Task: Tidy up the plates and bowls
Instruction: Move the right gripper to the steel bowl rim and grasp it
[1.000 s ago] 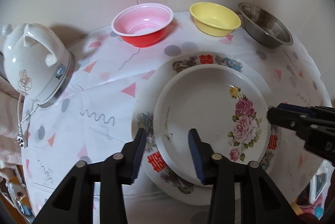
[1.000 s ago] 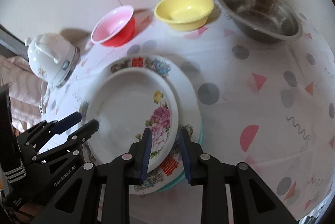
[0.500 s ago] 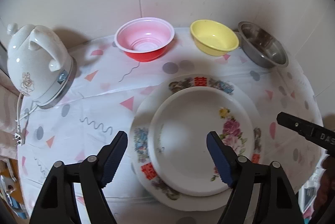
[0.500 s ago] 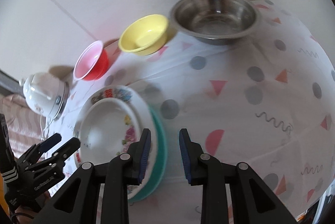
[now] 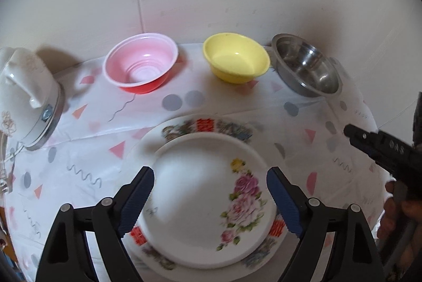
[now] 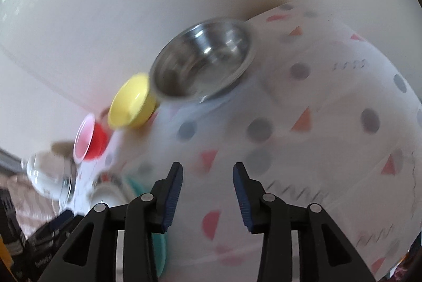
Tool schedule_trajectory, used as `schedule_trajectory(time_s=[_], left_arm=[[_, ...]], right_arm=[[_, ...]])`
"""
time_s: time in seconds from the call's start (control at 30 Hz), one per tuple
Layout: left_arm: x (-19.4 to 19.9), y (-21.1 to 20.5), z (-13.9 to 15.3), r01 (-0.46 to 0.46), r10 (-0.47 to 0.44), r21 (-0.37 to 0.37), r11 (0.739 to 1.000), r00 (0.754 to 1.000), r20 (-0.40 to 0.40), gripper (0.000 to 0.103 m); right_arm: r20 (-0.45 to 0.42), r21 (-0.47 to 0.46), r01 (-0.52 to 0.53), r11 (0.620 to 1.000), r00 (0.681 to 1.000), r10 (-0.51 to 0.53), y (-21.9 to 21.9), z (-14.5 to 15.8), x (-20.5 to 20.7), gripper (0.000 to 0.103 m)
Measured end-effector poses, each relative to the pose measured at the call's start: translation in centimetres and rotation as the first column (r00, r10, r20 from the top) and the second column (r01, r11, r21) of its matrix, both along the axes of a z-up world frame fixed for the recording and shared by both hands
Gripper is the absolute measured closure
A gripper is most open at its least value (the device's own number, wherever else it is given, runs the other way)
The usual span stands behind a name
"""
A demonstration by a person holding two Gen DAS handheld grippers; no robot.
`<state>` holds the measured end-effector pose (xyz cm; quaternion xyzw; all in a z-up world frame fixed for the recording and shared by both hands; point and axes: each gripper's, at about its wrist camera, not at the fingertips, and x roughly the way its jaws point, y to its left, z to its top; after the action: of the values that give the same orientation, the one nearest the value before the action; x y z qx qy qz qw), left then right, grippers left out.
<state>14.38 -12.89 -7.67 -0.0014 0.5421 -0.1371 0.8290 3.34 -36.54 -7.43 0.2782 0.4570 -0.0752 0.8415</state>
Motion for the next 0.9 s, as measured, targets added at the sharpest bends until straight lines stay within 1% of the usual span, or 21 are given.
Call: schedule_trajectory(time_s=[0.03,0.07,0.17,0.27,0.37,0.5,0.6,0.77,0.9], left_arm=[[0.2,-0.3,-0.1,-0.004,0.004,-0.005,1.0,1.0,-0.004,0.015],[0.5,-0.7,-0.2,-0.004,0.004,-0.007,1.0,1.0,-0.014,0.015],[1.1,-1.9,-0.2,-0.001,0.001,0.005,1.0,1.0,-0.021,0.015],[1.2,-2.5,0.0,0.001,-0.001,-0.01,1.0,1.0,-0.021,0.015],[1.3,-2.9,0.1,0.0,0.0,0.002,1.0,1.0,-0.02,0.015],[1.7,-2.5,-0.2,-0.024,0.024,0.007,1.0,0.999,-0.029,0.015],[2.1,-2.3,-0.2,-0.044,0.045,0.017,0.999,0.998,-0.033,0.015],[2.6,-1.8,-0.3,-0.068,0.069,0.024,0.997,0.997,-0.04,0.015],[3.0,-2.1,-0.4,-0.07,0.071,0.03,0.997,0.997,-0.043,0.015]], right_arm=[[0.003,0.01,0.016,1.0,1.0,-0.016,-0.7,0.1,0.3,0.063],[0.007,0.05,0.009,0.999,1.0,-0.01,-1.5,0.1,0.7,0.063],[0.032,0.103,0.086,0.991,0.995,-0.09,-4.0,0.1,2.2,0.062],[0.054,0.12,0.125,0.985,0.99,-0.132,-5.7,0.4,3.8,0.061],[0.055,0.118,0.148,0.982,0.986,-0.155,-6.8,0.4,5.4,0.061],[0.025,0.118,0.153,0.981,0.987,-0.157,-7.4,-0.2,7.6,0.061],[-0.007,0.12,0.152,0.981,0.988,-0.152,-7.4,-1.2,8.9,0.061],[-0.034,0.123,0.149,0.981,0.989,-0.145,-7.3,-2.2,9.7,0.061],[-0.055,0.132,0.151,0.98,0.988,-0.145,-7.6,-2.9,10.3,0.061]])
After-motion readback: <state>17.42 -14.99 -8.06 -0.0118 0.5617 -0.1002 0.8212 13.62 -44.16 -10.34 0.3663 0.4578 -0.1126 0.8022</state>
